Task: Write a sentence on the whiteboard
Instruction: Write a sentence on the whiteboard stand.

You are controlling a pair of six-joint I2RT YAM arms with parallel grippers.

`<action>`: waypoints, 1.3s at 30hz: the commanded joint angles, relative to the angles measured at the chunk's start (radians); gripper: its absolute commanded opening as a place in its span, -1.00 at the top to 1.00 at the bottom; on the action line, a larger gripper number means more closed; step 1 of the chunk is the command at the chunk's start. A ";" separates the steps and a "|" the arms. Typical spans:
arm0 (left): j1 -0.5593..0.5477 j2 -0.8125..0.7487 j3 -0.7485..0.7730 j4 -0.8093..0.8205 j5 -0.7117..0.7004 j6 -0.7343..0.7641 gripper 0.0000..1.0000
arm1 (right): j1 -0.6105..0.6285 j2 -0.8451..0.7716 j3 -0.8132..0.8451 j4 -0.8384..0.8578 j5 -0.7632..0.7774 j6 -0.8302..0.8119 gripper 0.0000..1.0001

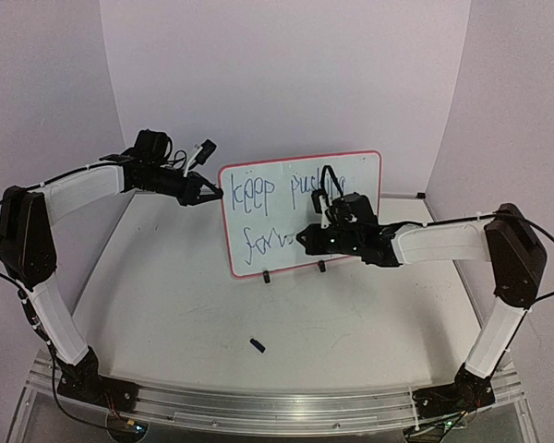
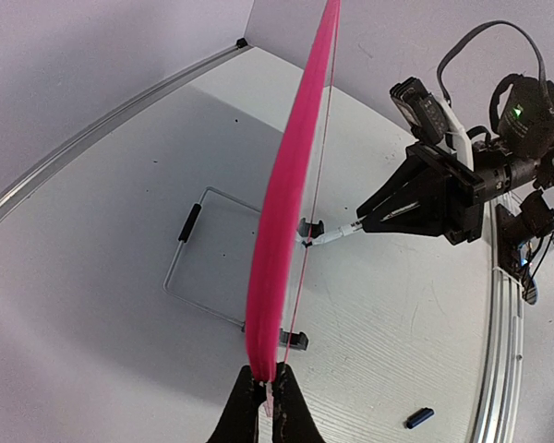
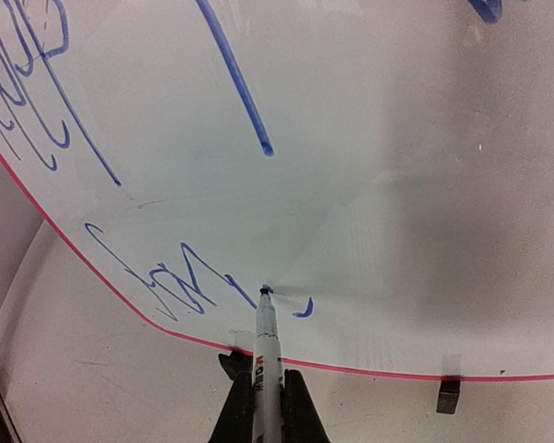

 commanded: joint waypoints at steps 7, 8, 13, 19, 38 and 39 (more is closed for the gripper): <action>-0.021 -0.002 0.010 -0.079 -0.012 0.017 1.00 | 0.000 0.007 -0.011 -0.007 0.060 0.012 1.00; -0.021 -0.002 0.010 -0.078 -0.012 0.016 1.00 | 0.000 0.006 -0.016 -0.007 0.062 0.013 1.00; -0.021 -0.002 0.010 -0.077 -0.011 0.016 1.00 | 0.000 0.008 -0.020 -0.012 0.070 0.016 1.00; -0.021 -0.003 0.010 -0.079 -0.013 0.016 1.00 | 0.000 0.002 -0.026 -0.013 0.089 0.020 1.00; -0.021 -0.011 0.009 -0.079 -0.013 0.017 1.00 | 0.000 -0.027 0.004 -0.030 0.116 0.007 1.00; -0.021 -0.011 0.010 -0.080 -0.013 0.016 1.00 | 0.000 -0.032 0.004 -0.030 0.117 0.007 1.00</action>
